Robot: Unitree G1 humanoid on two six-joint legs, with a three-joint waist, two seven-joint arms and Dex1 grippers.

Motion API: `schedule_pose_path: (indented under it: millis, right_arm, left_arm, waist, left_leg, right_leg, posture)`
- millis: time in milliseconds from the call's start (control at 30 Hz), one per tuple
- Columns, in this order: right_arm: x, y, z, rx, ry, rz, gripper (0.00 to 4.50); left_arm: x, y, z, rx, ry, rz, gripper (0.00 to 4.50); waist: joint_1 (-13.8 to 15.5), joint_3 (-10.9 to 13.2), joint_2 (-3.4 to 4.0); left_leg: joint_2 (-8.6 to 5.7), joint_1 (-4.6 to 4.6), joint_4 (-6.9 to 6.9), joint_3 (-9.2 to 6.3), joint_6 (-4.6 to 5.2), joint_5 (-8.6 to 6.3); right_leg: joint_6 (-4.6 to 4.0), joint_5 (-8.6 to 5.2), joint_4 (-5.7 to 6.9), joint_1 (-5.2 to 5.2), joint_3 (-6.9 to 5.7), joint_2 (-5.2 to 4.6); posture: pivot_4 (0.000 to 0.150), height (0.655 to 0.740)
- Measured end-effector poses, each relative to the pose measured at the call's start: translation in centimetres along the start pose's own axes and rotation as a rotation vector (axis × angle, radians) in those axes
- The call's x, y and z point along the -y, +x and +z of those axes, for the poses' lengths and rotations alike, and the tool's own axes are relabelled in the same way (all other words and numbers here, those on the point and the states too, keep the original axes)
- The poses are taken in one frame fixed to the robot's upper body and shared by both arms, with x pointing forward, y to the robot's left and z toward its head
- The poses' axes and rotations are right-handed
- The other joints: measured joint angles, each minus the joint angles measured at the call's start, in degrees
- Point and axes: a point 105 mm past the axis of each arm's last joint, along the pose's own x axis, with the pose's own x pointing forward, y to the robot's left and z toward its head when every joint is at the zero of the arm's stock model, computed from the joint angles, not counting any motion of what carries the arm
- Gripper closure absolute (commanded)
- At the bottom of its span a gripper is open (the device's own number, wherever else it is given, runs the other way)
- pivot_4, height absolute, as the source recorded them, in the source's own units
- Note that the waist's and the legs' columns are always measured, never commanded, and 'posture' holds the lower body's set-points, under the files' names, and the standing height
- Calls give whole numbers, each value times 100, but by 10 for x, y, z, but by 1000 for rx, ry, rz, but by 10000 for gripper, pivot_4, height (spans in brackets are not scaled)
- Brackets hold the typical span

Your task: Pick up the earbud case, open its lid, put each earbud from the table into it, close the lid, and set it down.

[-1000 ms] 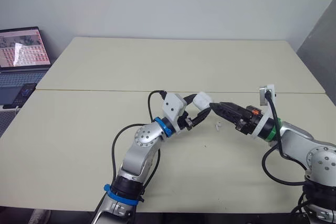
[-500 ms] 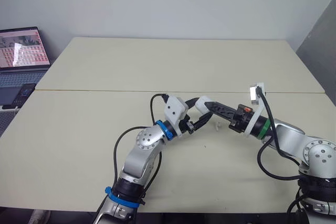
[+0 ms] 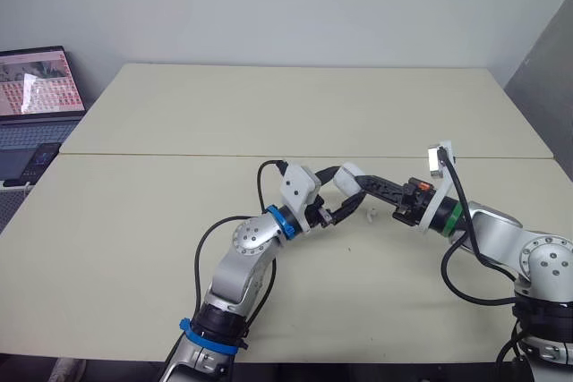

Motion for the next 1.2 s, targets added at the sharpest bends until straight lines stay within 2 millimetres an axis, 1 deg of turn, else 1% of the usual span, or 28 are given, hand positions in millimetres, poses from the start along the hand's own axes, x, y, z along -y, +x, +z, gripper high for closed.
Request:
schedule_pose_path:
  millis: [33, 200, 333, 433, 500, 633, 800, 967, 1033, 1200]
  right_arm:
    - [-1, 1, -1, -5, 1, 4, 37839]
    - [-1, 0, 0, 1, -3, 14, 37839]
    - [0, -3, 2, 3, -19, 15, 37839]
    - [4, -9, 7, -3, -70, 4, 37839]
    - [7, -12, 7, -16, -109, 4, 37839]
    - [8, -21, -1, -83, -170, 50, 37839]
    - [-12, -29, -10, -176, -214, 198, 37839]
    - [-28, -37, -31, -296, -190, 303, 37839]
    - [-30, -39, -37, -324, -186, 318, 37839]
    - [-32, -41, -41, -338, -186, 323, 37839]
  left_arm:
    - [0, 0, 0, 0, 3, -1, 252]
    - [1, -5, -5, -39, 34, -30, 252]
    - [6, -25, -9, -94, -3, -113, 252]
    - [13, -46, -14, -170, -112, -212, 252]
    - [16, -56, -16, -217, -198, -269, 252]
    - [27, -70, -10, -285, -439, -404, 252]
    - [28, -68, 5, -322, -548, -510, 252]
    - [22, -65, 8, -336, -597, -536, 252]
    - [23, -65, 11, -333, -604, -566, 252]
    - [27, -65, 12, -337, -606, -603, 252]
  waist:
    - [0, 0, 0]
    - [0, 0, 0]
    - [-5, 0, 1]
    - [-20, 1, 2]
    - [-35, 1, 2]
    - [-44, 4, 3]
    - [-79, 4, 2]
    - [-102, 5, 0]
    - [-104, 6, 0]
    - [-104, 6, -1]
  left_leg:
    - [0, 0, 0, 0, 0, 0]
    - [0, 0, -1, 0, 0, 0]
    - [2, 0, -3, -2, 0, 0]
    - [1, 0, -3, -4, 1, 0]
    - [1, 1, -3, -7, 1, -1]
    - [0, -1, -3, -7, 2, -1]
    - [2, 0, -3, -9, 2, -1]
    - [2, -2, -3, -11, 2, -1]
    - [2, -2, -4, -12, 2, -1]
    - [2, -2, -3, -14, 1, -1]
  right_leg:
    - [0, 0, 0, 0, 0, 0]
    - [0, 0, -1, 0, 0, 0]
    - [0, 0, -1, -2, 0, 0]
    - [0, 0, -1, -1, -2, 0]
    - [0, 0, -3, 0, -5, 0]
    - [0, -1, -6, 0, -20, 1]
    - [0, -1, -6, 1, -23, 5]
    - [0, -1, -8, 0, -18, 4]
    - [0, -1, -8, 0, -15, 3]
    - [0, -1, -8, 0, -9, 3]
  posture:
    - [1500, 7400]
    - [1500, 7400]
    - [1500, 7400]
    - [1500, 7400]
    - [1500, 7400]
    - [1500, 7400]
    - [1500, 7400]
    - [1500, 7400]
    - [1500, 7400]
    - [1500, 7400]
